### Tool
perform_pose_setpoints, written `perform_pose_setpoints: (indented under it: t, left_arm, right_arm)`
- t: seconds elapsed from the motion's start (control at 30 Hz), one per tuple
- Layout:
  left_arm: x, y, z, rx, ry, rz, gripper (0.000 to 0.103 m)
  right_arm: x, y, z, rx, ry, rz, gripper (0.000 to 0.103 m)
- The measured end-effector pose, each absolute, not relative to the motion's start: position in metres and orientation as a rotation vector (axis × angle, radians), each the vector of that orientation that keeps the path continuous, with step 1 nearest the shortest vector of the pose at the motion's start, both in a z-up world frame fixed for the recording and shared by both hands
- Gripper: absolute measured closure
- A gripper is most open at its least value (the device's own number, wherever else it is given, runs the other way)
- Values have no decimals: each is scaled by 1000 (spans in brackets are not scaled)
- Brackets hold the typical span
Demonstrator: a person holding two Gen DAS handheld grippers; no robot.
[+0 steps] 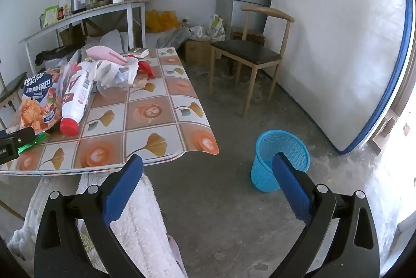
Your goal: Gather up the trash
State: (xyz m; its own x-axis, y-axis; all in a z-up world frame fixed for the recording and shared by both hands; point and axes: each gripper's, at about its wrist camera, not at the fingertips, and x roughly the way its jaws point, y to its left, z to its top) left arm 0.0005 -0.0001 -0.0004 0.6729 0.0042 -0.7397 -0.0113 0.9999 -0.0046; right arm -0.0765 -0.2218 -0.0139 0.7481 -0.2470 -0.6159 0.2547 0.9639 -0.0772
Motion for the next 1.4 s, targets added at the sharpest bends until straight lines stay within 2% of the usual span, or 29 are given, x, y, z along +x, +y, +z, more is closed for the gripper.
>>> perform_pose_setpoints:
  t: [0.5,1.4]
  left_arm:
    - [6,19,-7,-62,869,30,9]
    - [1,10,-2,-50,862,4,9]
  right_arm:
    - [-69,-208,-11,-12,687,-242,6]
    - [-73,-207,-11,-7,700,-250,6]
